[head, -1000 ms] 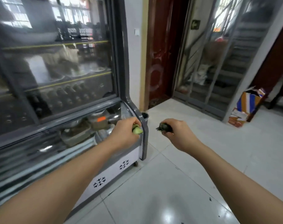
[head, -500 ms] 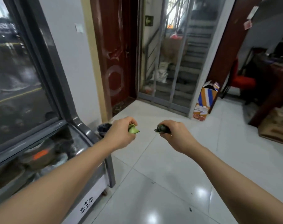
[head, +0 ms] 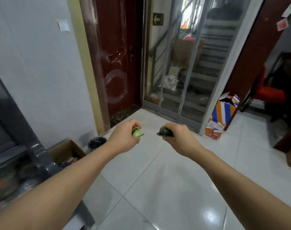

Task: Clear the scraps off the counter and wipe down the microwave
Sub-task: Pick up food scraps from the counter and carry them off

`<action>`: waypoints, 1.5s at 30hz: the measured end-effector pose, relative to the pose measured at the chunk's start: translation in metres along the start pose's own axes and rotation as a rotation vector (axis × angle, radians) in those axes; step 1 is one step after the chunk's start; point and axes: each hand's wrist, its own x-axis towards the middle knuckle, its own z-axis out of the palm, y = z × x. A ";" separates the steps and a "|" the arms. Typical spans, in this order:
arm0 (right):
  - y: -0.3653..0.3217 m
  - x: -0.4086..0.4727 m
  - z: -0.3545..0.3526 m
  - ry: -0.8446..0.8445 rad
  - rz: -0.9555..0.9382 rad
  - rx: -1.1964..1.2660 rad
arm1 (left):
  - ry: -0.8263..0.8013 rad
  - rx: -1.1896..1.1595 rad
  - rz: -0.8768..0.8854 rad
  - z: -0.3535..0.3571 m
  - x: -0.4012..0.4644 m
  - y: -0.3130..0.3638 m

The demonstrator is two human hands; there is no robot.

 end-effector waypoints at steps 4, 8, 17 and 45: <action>0.059 0.063 -0.012 -0.063 -0.070 0.002 | 0.046 0.001 -0.095 0.024 0.064 0.015; 0.098 0.120 -0.012 -0.093 -0.124 0.023 | 0.060 0.040 -0.147 0.037 0.118 0.021; 0.166 0.251 0.007 -0.143 -0.200 0.062 | 0.071 0.047 -0.220 0.062 0.245 -0.002; 0.264 0.731 0.102 -0.440 -0.666 0.199 | 0.443 0.056 -0.685 0.054 0.608 -0.115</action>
